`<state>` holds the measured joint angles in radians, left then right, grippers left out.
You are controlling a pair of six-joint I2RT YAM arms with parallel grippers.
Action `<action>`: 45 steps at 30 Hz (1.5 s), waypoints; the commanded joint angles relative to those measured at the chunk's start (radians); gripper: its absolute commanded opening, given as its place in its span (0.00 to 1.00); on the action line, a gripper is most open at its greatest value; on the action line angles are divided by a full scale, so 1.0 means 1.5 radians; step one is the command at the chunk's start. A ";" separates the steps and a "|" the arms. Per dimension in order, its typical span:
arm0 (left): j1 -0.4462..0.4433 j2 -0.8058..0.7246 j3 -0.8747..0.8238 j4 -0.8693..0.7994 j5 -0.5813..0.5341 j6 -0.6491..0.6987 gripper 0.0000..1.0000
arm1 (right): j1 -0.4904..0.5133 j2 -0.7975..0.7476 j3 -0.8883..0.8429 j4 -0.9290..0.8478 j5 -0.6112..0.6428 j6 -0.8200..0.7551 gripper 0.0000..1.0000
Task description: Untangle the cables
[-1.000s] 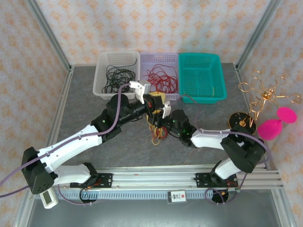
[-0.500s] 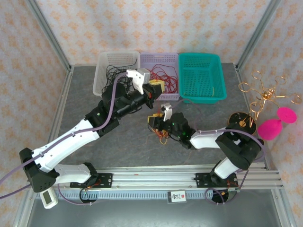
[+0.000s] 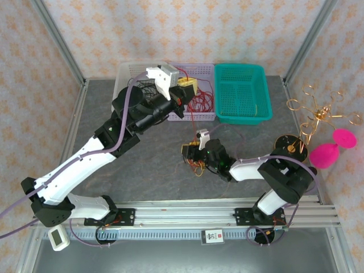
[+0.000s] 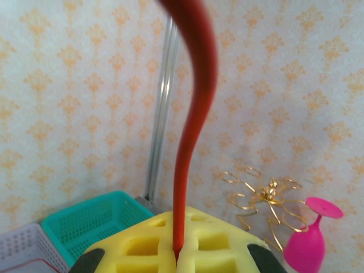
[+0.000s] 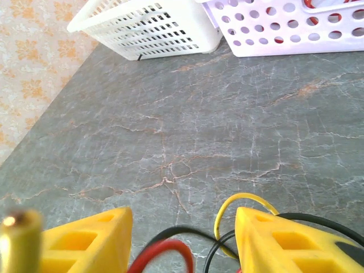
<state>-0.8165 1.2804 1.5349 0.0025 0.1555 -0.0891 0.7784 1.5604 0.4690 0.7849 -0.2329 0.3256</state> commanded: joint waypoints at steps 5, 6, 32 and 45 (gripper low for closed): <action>-0.003 0.002 0.148 0.073 -0.086 0.100 0.00 | -0.002 0.030 -0.029 -0.113 0.057 0.004 0.54; -0.003 0.004 0.158 0.069 -0.095 0.109 0.00 | -0.002 0.033 -0.030 -0.113 0.060 0.004 0.54; -0.003 0.061 0.285 0.009 -0.175 0.234 0.00 | -0.003 -0.094 0.015 -0.218 0.061 -0.021 0.75; -0.003 -0.030 0.051 0.054 -0.144 0.137 0.00 | -0.014 -0.371 0.189 -0.433 -0.045 -0.171 0.84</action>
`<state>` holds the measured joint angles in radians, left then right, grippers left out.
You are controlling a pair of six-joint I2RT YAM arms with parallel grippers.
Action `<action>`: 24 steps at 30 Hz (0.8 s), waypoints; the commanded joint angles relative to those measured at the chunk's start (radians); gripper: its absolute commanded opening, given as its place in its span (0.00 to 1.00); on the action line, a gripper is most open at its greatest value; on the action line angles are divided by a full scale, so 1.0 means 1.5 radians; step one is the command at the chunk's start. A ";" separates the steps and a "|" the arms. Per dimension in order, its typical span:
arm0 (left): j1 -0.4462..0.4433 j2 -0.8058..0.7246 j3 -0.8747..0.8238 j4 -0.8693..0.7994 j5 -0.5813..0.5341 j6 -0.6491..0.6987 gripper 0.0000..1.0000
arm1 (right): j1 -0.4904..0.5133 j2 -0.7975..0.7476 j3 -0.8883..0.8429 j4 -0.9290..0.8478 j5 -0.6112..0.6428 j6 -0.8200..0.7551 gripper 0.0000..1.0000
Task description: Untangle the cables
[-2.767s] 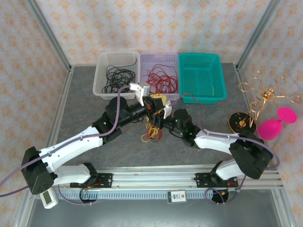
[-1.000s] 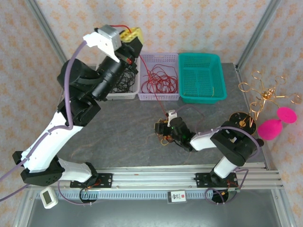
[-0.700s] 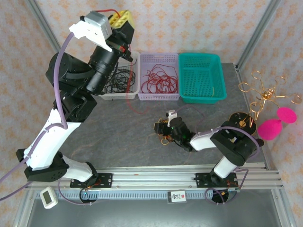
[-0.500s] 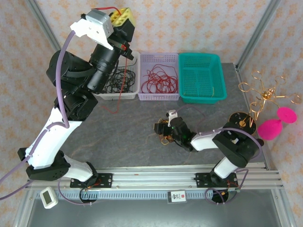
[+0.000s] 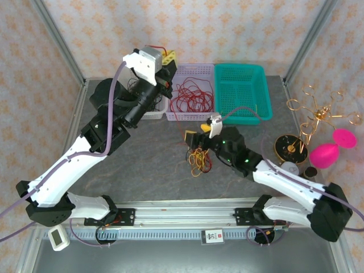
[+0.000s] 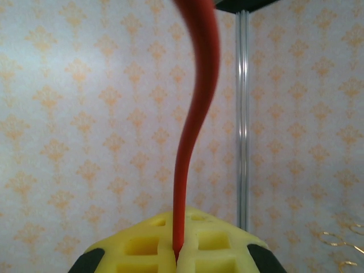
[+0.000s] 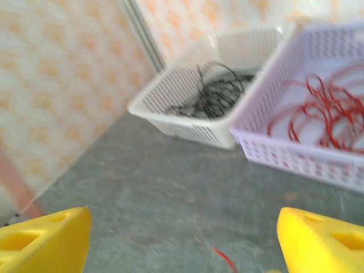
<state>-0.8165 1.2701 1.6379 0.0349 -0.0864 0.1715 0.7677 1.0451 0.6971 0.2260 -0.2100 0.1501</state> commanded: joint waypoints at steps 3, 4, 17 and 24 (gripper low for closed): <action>-0.003 -0.034 -0.051 0.038 0.035 -0.061 0.00 | -0.022 -0.037 0.080 -0.054 -0.146 -0.088 0.84; -0.003 -0.038 -0.060 0.041 0.041 -0.070 0.00 | -0.028 -0.032 0.094 -0.048 -0.176 -0.099 0.84; -0.003 -0.063 -0.106 0.051 0.074 -0.121 0.00 | -0.043 0.220 0.335 -0.066 -0.494 -0.148 0.65; -0.004 -0.075 -0.117 0.048 0.065 -0.123 0.00 | -0.059 0.248 0.352 -0.053 -0.417 -0.115 0.29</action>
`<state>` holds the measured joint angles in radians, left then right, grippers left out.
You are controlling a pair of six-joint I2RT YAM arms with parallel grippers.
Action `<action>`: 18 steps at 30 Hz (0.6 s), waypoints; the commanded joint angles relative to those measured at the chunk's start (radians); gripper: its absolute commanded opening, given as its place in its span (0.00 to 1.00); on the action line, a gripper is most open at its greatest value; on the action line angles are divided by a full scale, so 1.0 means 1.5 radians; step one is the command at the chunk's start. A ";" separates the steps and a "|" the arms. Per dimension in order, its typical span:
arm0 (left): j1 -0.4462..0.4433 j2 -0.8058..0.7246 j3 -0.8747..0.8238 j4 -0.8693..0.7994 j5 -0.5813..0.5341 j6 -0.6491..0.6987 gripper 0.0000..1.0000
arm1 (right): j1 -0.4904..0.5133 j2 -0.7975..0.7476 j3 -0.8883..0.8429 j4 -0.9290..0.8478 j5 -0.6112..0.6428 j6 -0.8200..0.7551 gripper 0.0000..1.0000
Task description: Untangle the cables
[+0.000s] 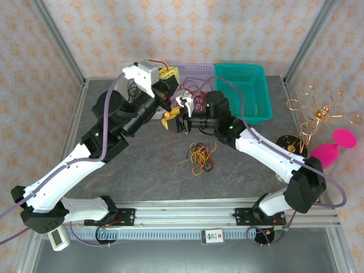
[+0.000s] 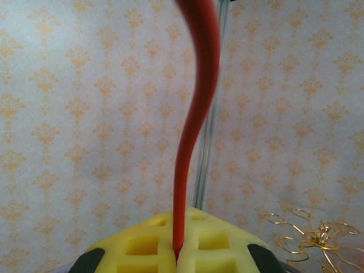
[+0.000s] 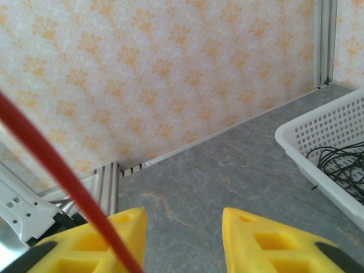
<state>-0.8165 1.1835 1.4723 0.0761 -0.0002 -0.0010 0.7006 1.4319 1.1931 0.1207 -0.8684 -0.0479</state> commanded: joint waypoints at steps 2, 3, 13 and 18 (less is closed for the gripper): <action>-0.003 -0.024 -0.015 0.027 0.000 -0.005 0.00 | -0.028 -0.017 0.005 0.035 0.040 0.037 0.15; -0.003 -0.026 -0.019 0.028 -0.008 -0.004 0.00 | -0.035 -0.021 0.001 0.038 0.048 0.046 0.06; -0.003 -0.077 -0.110 0.072 -0.080 -0.024 0.71 | -0.073 -0.024 0.083 -0.044 0.186 0.053 0.00; -0.003 -0.135 -0.189 0.060 -0.100 -0.055 0.82 | -0.109 0.062 0.257 -0.141 0.259 0.045 0.00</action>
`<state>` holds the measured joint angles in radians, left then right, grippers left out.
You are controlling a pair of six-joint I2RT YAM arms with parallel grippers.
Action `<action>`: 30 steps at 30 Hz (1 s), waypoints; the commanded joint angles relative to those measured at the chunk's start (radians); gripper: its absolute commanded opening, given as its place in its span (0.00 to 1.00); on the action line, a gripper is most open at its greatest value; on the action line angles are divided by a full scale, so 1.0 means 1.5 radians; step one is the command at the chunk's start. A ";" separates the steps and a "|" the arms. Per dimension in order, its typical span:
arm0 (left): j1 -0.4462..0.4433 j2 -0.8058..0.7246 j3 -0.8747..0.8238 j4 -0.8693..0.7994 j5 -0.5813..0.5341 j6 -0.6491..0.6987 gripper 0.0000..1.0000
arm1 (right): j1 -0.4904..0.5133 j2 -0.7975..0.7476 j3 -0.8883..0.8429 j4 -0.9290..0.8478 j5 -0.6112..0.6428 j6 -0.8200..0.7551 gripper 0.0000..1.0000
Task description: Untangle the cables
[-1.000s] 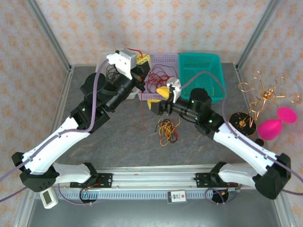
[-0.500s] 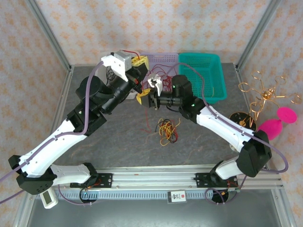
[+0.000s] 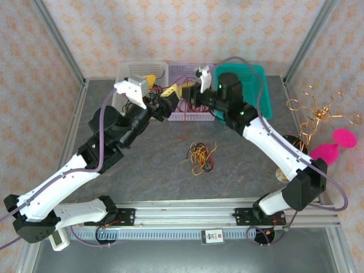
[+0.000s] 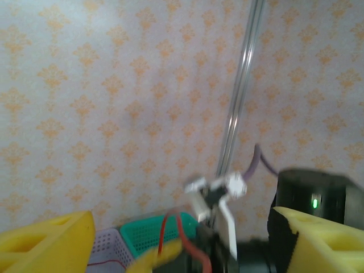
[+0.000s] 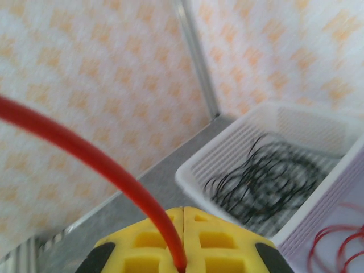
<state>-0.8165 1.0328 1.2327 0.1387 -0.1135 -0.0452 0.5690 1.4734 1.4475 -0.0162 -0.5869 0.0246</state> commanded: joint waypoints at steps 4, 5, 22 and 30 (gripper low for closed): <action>-0.003 -0.087 -0.088 -0.026 -0.033 -0.055 0.87 | -0.040 0.126 0.247 -0.119 0.135 -0.010 0.00; -0.003 -0.103 -0.105 -0.038 -0.032 -0.064 0.90 | -0.045 0.153 0.287 -0.133 0.155 -0.013 0.00; -0.003 -0.245 -0.299 -0.183 -0.006 -0.188 0.80 | -0.114 0.524 0.628 -0.214 0.288 0.014 0.00; -0.004 -0.220 -0.318 -0.180 -0.003 -0.186 0.80 | -0.152 0.573 0.613 -0.242 0.319 0.036 0.00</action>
<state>-0.8165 0.6964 0.7746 -0.1200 -0.1314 -0.3145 0.3588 2.3466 2.3581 -0.3611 -0.1589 0.0589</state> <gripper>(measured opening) 0.797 0.046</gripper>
